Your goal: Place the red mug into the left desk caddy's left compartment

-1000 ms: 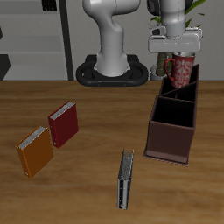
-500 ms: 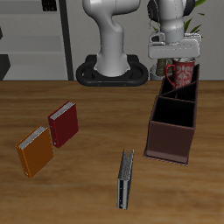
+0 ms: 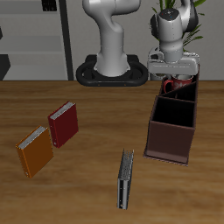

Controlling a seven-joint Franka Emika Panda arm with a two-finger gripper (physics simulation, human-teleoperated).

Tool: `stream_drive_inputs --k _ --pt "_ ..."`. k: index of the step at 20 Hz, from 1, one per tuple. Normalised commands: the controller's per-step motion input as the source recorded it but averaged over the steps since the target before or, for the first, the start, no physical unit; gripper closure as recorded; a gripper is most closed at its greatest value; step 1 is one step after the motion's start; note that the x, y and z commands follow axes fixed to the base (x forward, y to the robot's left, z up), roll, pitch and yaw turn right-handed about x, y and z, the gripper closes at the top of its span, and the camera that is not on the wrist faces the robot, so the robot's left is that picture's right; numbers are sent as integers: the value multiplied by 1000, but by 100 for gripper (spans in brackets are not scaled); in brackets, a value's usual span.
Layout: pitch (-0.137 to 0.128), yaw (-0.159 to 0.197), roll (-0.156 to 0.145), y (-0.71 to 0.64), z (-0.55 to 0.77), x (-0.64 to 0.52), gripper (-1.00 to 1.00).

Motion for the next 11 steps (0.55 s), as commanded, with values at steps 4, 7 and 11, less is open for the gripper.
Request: stream_drive_inputs --k 4,7,11 --pt "103 -21 45 56 -380 -49 -100" --pt "115 -4 35 62 -338 45 -100" --pt "-1 -2 -17 -45 59 48 -100"
